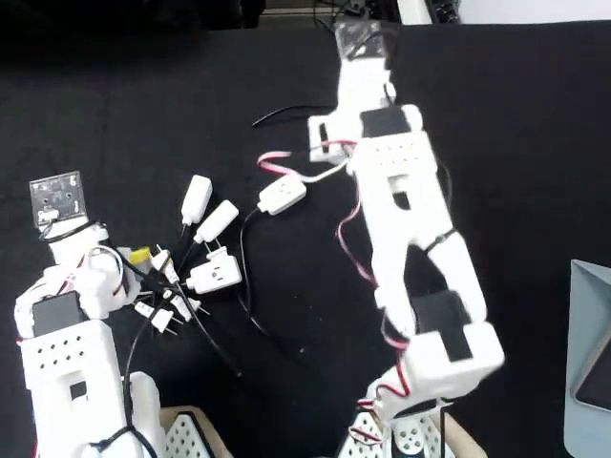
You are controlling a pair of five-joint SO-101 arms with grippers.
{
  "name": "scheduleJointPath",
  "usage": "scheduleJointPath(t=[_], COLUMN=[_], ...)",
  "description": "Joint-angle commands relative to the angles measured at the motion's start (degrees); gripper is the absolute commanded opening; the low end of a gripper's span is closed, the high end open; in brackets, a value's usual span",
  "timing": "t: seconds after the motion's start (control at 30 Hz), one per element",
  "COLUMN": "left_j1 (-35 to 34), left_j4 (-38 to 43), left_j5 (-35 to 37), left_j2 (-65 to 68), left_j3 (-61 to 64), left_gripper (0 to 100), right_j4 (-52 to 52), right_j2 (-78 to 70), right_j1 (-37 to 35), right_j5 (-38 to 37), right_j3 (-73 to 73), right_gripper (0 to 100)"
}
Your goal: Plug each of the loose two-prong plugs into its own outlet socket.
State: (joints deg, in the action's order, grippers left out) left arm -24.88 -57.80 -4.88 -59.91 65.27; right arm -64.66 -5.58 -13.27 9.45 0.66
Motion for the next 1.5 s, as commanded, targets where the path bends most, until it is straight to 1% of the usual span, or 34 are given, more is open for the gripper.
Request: scheduleJointPath(t=[0.0, 0.1, 0.17, 0.3, 0.37, 0.5, 0.67, 0.83, 0.93, 1.1, 1.33, 1.47], left_j1=[-4.62, -8.48, -10.68, -13.32, -14.46, -17.54, -21.32, -24.04, -24.48, -24.4, -24.13, -24.13], left_j4=[0.88, 0.88, 0.88, 1.23, 1.32, 1.32, 1.05, 1.05, 1.05, 0.97, 1.32, 1.32], left_j5=[-2.02, -2.02, -1.76, -1.67, -1.67, -1.58, -0.26, 2.02, 2.37, 2.37, 2.37, 2.37], left_j2=[-0.79, -0.79, -0.7, -0.7, -0.7, -0.26, -0.18, -0.18, -0.18, -0.18, -0.18, -0.18], left_j3=[-3.82, -3.38, -2.86, -0.48, 0.57, 1.1, 1.1, 1.1, 1.1, 1.1, 1.98, 1.98], left_gripper=[29, 29, 29, 29, 29, 29, 29, 29, 29, 29, 29, 29], right_j4=[-0.35, 0.18, 2.29, 9.76, 13.89, 19.69, 24.7, 30.51, 33.05, 31.91, 29.63, 30.07], right_j2=[9.45, 15.69, 19.56, 25.19, 26.33, 25.36, 20.79, 15.78, 12.62, 6.46, 1.71, 0.92], right_j1=[-4.75, -10.02, -14.07, -22.95, -27.16, -33.85, -39.21, -43.25, -44.13, -44.22, -46.95, -47.03], right_j5=[-0.53, -0.26, 0.0, 0.09, 1.32, 2.64, 4.22, 4.22, 4.22, 3.96, 3.69, 3.34], right_j3=[-7.78, -15.87, -21.76, -33.89, -38.55, -42.68, -42.59, -42.59, -42.15, -36.97, -32.48, -32.22], right_gripper=[18.8, 18.8, 18.8, 18.8, 18.8, 18.8, 18.7, 18.7, 18.7, 18.7, 18.5, 11.4])
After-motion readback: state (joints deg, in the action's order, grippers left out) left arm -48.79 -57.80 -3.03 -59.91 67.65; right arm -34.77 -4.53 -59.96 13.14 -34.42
